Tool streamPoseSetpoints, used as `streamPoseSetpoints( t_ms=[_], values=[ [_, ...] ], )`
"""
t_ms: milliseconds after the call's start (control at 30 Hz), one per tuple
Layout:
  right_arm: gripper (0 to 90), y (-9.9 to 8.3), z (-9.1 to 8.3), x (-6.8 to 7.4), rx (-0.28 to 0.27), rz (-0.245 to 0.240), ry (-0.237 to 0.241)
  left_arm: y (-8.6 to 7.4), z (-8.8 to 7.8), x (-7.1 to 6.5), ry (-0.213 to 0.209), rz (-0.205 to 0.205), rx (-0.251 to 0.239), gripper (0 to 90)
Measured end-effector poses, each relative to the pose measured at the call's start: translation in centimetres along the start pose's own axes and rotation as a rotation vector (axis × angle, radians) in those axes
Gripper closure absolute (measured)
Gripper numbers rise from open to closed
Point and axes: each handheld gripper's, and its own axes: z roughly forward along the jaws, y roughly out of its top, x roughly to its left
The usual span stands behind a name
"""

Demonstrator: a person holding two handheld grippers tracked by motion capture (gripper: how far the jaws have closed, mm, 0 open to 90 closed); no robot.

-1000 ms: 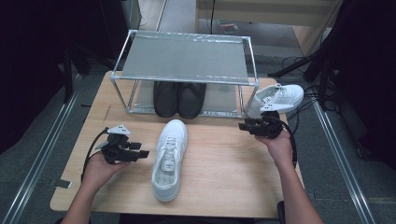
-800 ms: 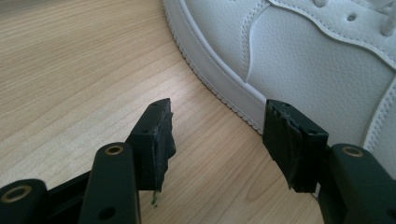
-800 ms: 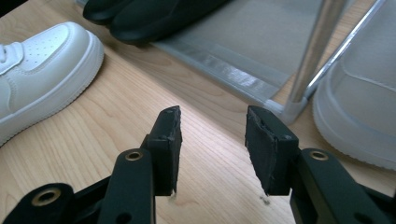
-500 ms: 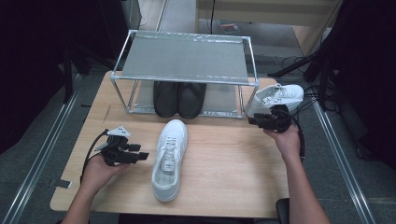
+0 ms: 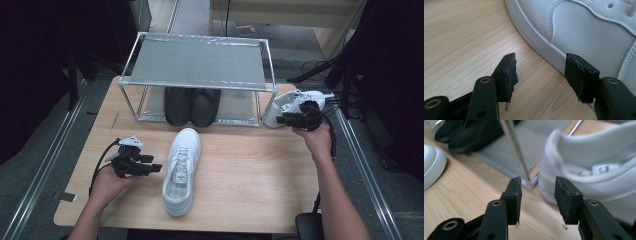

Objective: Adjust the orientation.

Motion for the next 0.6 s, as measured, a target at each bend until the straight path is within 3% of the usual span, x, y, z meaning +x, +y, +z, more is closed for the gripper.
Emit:
streamPoseSetpoints(
  t_ms=[167, 333, 433, 600],
  values=[
    [57.1, 2.0, -0.2, -0.7, -0.018, -0.009, -0.009, -0.1, -0.1, 0.2, 0.002, -0.003, -0.002, 43.2],
    [55.3, 3.2, 1.0, -1.2, -0.01, -0.001, -0.013, -0.1, -0.3, 0.3, 0.005, -0.008, -0.017, 43.2],
    [55.1, 3.3, 2.1, -1.5, -0.01, 0.006, -0.01, -0.1, -0.4, 0.3, 0.005, -0.014, -0.021, 43.2],
    [54.5, 2.9, 4.0, -1.8, 0.048, 0.007, -0.02, -0.1, -0.3, 0.3, 0.004, -0.01, -0.016, 43.2]
  ],
)
